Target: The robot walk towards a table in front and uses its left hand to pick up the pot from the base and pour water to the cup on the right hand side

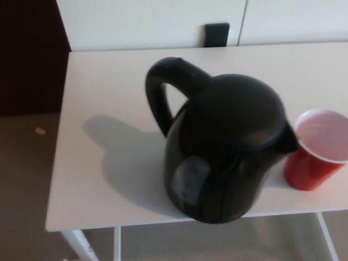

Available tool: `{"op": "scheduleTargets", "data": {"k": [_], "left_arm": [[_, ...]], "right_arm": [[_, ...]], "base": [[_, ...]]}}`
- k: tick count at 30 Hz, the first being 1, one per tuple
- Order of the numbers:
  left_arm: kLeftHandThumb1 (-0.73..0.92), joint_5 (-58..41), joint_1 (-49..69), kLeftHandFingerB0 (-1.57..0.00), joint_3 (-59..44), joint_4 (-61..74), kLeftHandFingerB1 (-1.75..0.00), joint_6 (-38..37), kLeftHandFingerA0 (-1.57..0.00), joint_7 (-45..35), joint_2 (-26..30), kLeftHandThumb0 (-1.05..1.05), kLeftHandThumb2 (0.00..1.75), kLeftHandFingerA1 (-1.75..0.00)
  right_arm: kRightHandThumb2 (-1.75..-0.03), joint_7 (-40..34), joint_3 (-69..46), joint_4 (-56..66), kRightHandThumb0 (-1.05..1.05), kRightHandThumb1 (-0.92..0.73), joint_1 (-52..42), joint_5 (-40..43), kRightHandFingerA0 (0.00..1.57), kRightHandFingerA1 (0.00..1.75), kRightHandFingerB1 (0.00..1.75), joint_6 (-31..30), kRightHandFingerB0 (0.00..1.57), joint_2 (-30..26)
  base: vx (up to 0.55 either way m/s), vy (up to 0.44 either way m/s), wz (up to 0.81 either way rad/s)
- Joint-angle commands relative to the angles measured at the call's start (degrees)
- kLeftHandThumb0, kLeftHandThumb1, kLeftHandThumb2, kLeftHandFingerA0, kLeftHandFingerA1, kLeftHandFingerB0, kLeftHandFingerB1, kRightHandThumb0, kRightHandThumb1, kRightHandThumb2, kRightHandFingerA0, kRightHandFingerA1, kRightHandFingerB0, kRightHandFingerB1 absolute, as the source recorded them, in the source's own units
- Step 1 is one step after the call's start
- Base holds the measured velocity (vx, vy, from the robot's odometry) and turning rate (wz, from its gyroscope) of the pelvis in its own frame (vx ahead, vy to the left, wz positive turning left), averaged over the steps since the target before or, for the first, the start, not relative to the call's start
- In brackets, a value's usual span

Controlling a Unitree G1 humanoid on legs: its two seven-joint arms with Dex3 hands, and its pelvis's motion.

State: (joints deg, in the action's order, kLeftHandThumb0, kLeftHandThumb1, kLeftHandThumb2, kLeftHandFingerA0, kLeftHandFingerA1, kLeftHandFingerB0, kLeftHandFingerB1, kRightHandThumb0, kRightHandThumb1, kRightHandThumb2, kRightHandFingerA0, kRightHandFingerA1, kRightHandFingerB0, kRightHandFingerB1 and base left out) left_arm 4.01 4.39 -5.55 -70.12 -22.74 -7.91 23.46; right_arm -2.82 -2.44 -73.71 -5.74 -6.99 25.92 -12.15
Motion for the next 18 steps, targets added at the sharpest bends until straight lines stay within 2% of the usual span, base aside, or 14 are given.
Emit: {"op": "scheduleTargets", "data": {"k": [1,4,5,6,7,8,10,11,18], "left_arm": [[0.35,-0.19,0.34,-0.61,-0.29,-0.35,-0.44,0.98,-0.86,0.05,0.60,-0.09,0.48,-0.49],[0.36,0.16,0.71,-0.61,0.05,0.02,-0.44,1.10,-0.84,0.42,0.70,-0.11,0.49,-0.49],[0.35,-0.50,0.13,-0.61,-0.49,-0.01,-0.44,0.85,-0.85,-0.35,0.81,-0.07,0.48,-0.50],[0.36,-0.78,0.01,-0.61,-0.72,-0.04,-0.44,0.88,-0.85,-0.74,0.88,-0.06,0.48,-0.50],[0.36,-0.76,0.15,-0.61,-0.73,-0.06,-0.44,1.05,-0.85,-0.82,0.90,-0.06,0.48,-0.50],[0.35,-0.36,-0.11,-0.61,-0.50,-0.07,-0.43,1.40,-0.85,-0.21,0.94,-0.09,0.48,-0.49],[0.35,-0.18,-0.54,-0.62,-0.43,0.12,-0.44,1.64,-0.86,0.09,1.17,-0.10,0.48,-0.49],[0.35,-0.28,-0.58,-0.62,-0.53,0.24,-0.44,1.55,-0.86,0.06,1.21,-0.09,0.48,-0.50],[0.34,-0.39,-1.38,-0.63,-0.79,-0.04,-0.46,1.56,-0.84,-0.06,1.46,-0.06,0.50,-0.50]], "right_arm": [[-0.87,0.03,-0.11,0.32,-0.59,-0.51,-0.48,-0.09,0.22,0.56,0.44,0.01,0.09,-0.79],[-0.88,0.38,-0.27,0.32,-0.60,-0.51,-0.79,0.06,0.23,0.56,0.44,0.22,0.09,-0.81],[-0.63,0.33,-0.14,0.25,-0.57,-0.69,0.28,-0.07,0.30,0.51,0.32,-0.48,0.15,-0.70],[-0.60,0.24,0.07,0.21,-0.56,-0.68,0.66,-0.31,0.28,0.51,0.32,-0.75,0.15,-0.71],[-0.60,0.14,0.27,0.20,-0.56,-0.68,0.56,-0.53,0.28,0.51,0.32,-0.72,0.15,-0.79],[-0.88,0.31,0.16,0.47,-0.58,-0.52,0.55,-0.33,0.21,0.55,0.44,-0.44,0.07,-0.76],[-0.87,0.62,0.14,0.72,-0.58,-0.52,1.06,-0.16,0.20,0.54,0.44,-0.63,0.09,-0.63],[-0.60,0.61,0.14,0.66,-0.54,-0.68,1.30,-0.15,0.26,0.48,0.32,-0.79,0.15,-0.55],[-0.62,-0.21,0.45,0.40,-0.57,-0.69,2.63,-0.47,0.31,0.54,0.33,-1.17,0.16,-0.31]], "base": [[0.01,0.090,0.02],[0.05,0.010,0.12],[0.04,-0.042,0.07],[0.03,-0.068,0.06],[0.02,-0.096,0.08],[-0.10,-0.098,0.01],[-0.03,-0.094,0.02],[-0.03,-0.102,0.03],[-0.01,-0.025,0.00]]}}
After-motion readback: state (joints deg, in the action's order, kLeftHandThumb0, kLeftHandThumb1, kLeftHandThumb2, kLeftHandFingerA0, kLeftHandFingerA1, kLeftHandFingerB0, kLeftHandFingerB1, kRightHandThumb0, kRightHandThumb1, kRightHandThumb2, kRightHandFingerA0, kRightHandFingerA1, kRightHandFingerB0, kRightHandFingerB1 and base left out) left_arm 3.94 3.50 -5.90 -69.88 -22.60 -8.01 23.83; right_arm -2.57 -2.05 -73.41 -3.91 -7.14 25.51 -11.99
